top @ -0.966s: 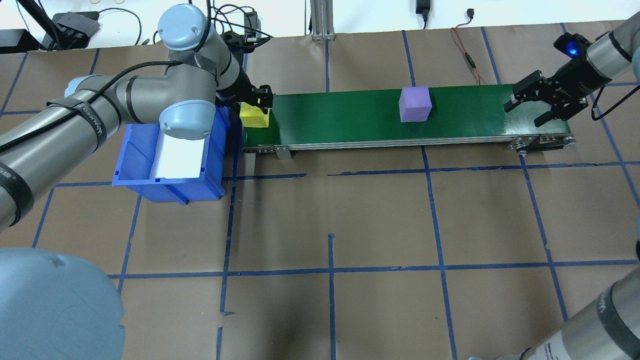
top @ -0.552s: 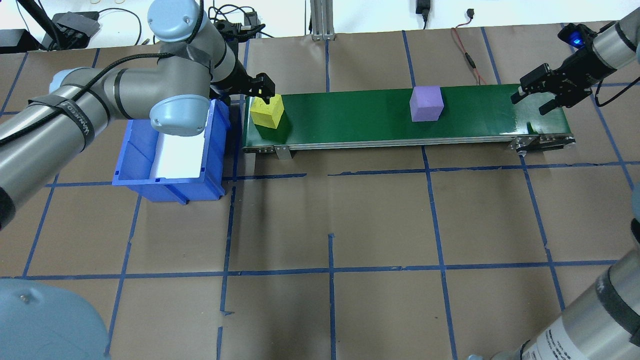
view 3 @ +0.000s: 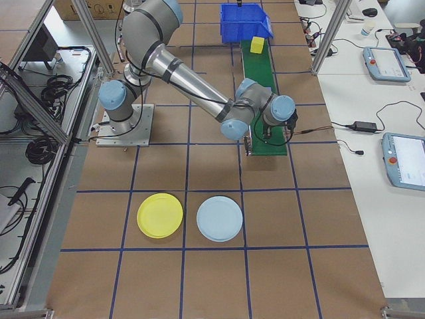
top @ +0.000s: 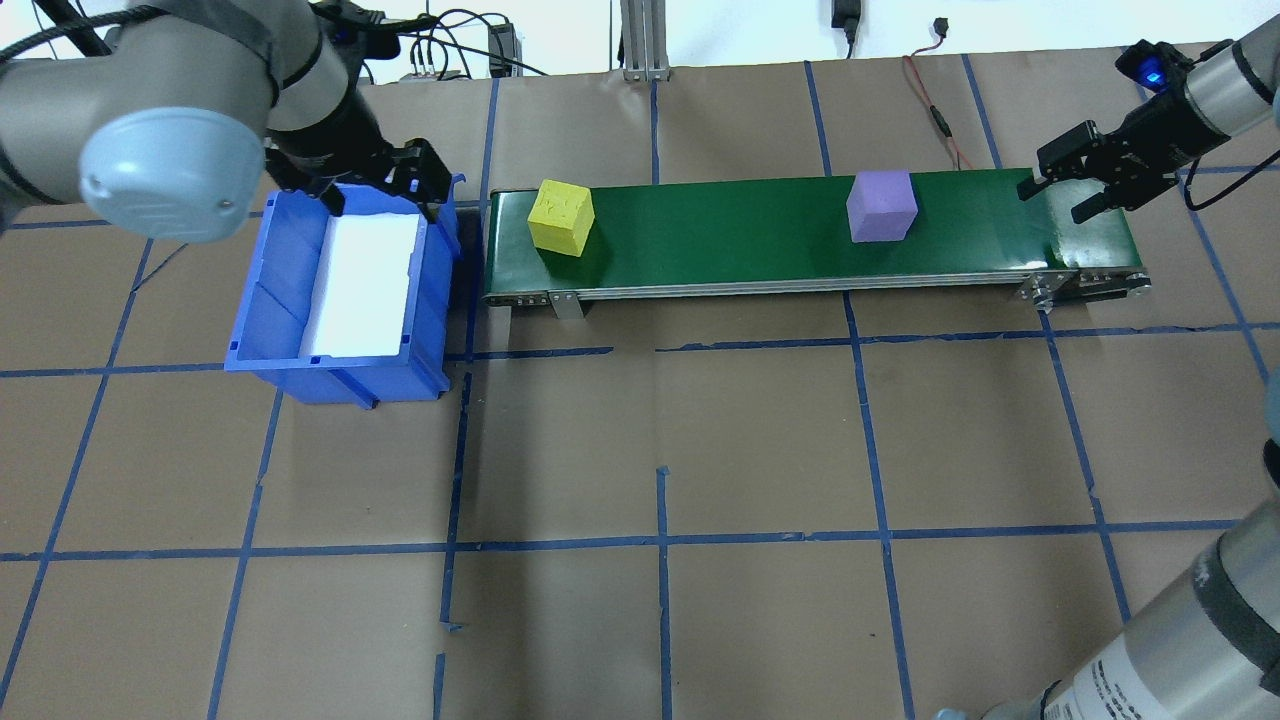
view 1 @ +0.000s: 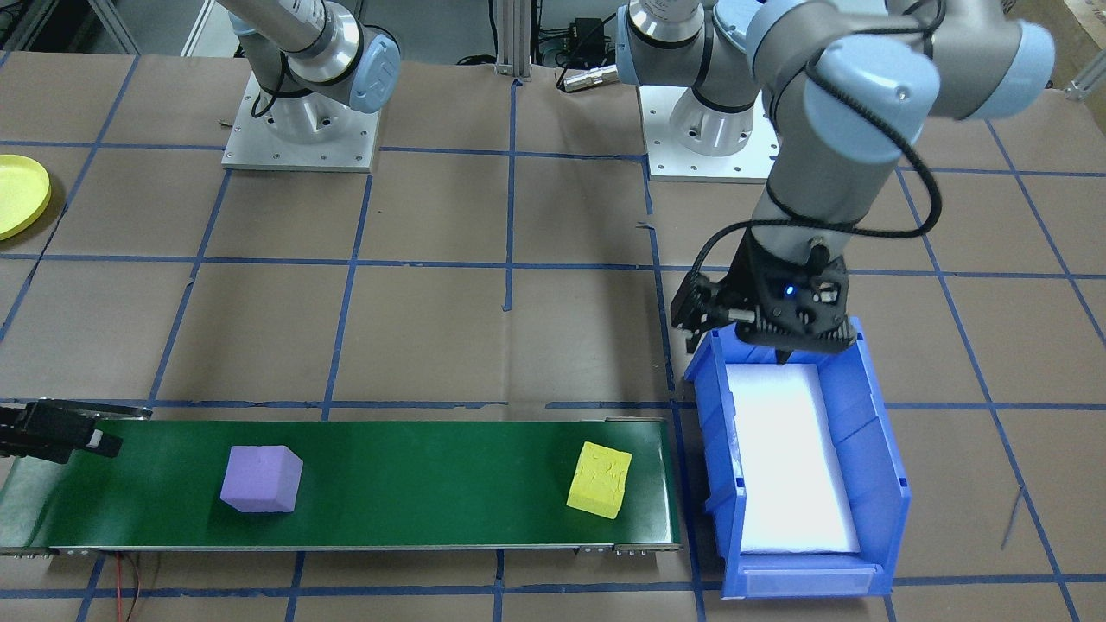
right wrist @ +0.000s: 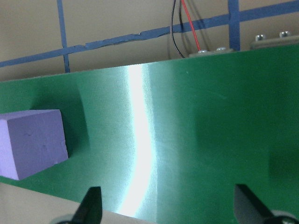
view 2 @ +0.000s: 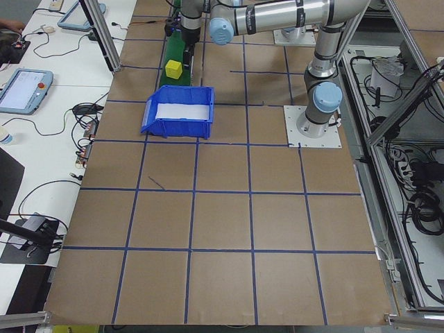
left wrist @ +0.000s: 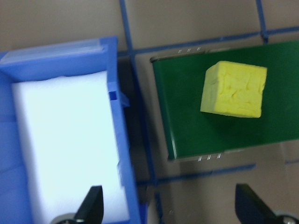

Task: Move block left to right into plate

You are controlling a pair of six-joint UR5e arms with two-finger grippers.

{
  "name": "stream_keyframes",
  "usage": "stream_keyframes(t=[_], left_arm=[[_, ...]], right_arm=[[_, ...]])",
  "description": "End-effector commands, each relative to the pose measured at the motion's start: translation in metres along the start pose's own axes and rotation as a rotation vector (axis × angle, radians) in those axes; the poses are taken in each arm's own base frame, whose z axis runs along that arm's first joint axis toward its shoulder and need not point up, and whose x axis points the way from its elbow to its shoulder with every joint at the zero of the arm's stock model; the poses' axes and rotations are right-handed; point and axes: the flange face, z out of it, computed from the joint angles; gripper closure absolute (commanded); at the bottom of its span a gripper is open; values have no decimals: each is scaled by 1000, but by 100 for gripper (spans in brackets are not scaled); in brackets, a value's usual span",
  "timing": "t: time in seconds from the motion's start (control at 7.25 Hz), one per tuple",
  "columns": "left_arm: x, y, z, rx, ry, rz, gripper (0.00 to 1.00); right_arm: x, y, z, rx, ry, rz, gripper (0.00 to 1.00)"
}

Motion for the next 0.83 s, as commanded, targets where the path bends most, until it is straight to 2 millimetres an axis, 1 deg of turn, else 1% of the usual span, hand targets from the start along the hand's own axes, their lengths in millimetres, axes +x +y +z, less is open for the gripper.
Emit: stream_keyframes(t=[0.0,0.14,0.28,0.41,0.55,0.69], left_arm=[[-11,82,-66,-179,-76,-4,0],[-9,97,-82,-197,-75,-9,0],[-7,95,-78,-201,-63,-17,0],[-6,98,-87,-180,-63,-23,0],[-6,93,-90,-137,-66,-27,0],[-6,88,-95,-87,-71,-31,0]], right_arm=[[0,6,10,-2,-31,7,0],[0,11,17,-10,-48,9,0],[-4,8,15,30,-61,-36,0],[-7,14,15,40,-56,-41,1],[-8,19,18,35,-65,-14,0],[-8,18,18,33,-63,57,0]])
